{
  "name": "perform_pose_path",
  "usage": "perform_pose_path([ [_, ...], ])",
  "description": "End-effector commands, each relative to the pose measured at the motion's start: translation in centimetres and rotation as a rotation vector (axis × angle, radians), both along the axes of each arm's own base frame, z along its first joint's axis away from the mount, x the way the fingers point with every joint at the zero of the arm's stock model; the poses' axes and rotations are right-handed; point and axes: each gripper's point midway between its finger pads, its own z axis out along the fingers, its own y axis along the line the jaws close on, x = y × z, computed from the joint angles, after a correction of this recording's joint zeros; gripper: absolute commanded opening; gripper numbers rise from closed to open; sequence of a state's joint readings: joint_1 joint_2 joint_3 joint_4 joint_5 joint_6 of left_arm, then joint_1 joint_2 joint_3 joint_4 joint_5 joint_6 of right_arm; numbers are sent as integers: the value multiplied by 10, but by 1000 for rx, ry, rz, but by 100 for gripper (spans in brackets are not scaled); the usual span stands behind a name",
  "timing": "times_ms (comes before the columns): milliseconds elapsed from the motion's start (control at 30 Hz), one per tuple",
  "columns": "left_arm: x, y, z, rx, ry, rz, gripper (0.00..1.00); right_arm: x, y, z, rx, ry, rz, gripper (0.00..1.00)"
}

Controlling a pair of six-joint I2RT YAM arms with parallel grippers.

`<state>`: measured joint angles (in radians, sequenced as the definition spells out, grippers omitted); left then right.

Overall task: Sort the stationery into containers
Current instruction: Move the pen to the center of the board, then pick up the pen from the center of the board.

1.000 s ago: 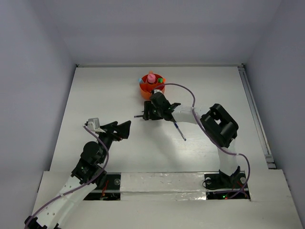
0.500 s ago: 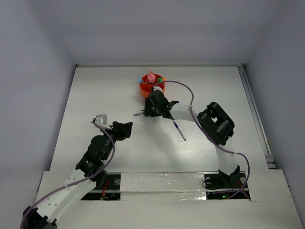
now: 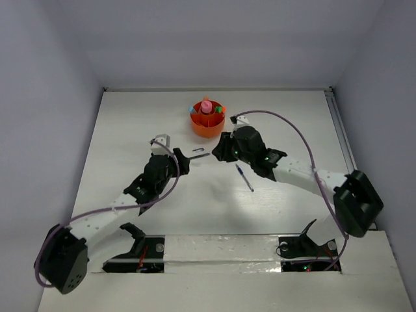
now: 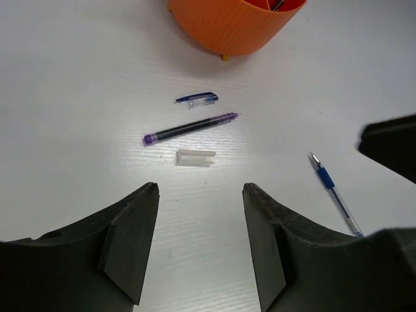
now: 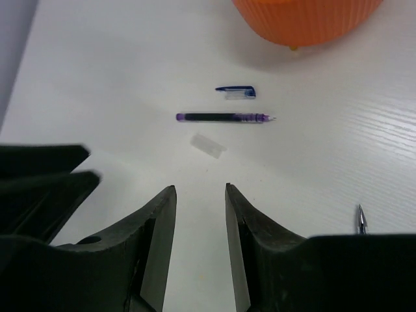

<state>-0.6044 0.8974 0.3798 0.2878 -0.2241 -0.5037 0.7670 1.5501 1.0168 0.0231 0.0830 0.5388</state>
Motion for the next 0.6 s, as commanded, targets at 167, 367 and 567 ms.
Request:
perform_pose_path([
  [167,88,-24,10,230,-38,-155,49,-40,-32,8,67,-41,32,41],
  [367,99,-69,-21,252,59,-367,50,-48,-57,18,62,-92,7,41],
  [567,91,-57,-41,328,84,-355,51,-51,-80,23,107,-108,8,40],
])
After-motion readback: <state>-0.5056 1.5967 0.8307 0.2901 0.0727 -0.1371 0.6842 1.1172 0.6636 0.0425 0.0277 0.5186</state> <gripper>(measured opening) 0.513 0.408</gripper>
